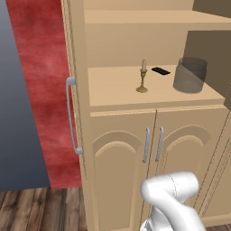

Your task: Pick the jar and candle from the dining table and place them in the open cabinet. Close the cabinet after placing the objects.

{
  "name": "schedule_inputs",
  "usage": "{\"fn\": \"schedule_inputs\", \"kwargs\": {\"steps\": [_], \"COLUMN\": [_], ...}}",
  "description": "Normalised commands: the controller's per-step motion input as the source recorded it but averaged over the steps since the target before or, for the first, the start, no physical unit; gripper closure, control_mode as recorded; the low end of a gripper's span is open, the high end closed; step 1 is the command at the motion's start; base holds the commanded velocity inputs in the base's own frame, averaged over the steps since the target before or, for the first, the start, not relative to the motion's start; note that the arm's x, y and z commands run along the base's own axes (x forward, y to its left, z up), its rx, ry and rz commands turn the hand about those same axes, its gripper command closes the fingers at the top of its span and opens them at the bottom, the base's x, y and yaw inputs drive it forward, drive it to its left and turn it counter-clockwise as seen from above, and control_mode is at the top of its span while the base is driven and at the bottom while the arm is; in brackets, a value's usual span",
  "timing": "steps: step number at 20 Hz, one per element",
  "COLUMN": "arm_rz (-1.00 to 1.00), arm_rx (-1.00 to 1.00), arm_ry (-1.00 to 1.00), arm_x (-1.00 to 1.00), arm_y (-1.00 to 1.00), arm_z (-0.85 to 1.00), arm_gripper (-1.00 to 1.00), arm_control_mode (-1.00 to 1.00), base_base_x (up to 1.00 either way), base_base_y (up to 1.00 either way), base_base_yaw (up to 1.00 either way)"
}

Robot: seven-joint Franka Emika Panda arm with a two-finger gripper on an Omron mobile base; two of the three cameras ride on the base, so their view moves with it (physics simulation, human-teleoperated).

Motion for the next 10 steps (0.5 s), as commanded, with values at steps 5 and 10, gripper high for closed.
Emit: {"fn": "schedule_inputs", "kwargs": {"steps": [5,10], "arm_rz": [0.00,0.00], "arm_rx": [-0.13,-0.02], "arm_ry": [-0.26,-0.09], "arm_x": [0.00,0.37], "arm_y": [-0.48,-0.25], "arm_z": [-0.40,-0.33], "arm_gripper": [-1.00,-1.00], "arm_control_mode": [-1.00,-1.00], "base_base_x": [0.00,0.00], "base_base_y": [0.00,0.00], "base_base_yaw": [0.00,0.00]}}
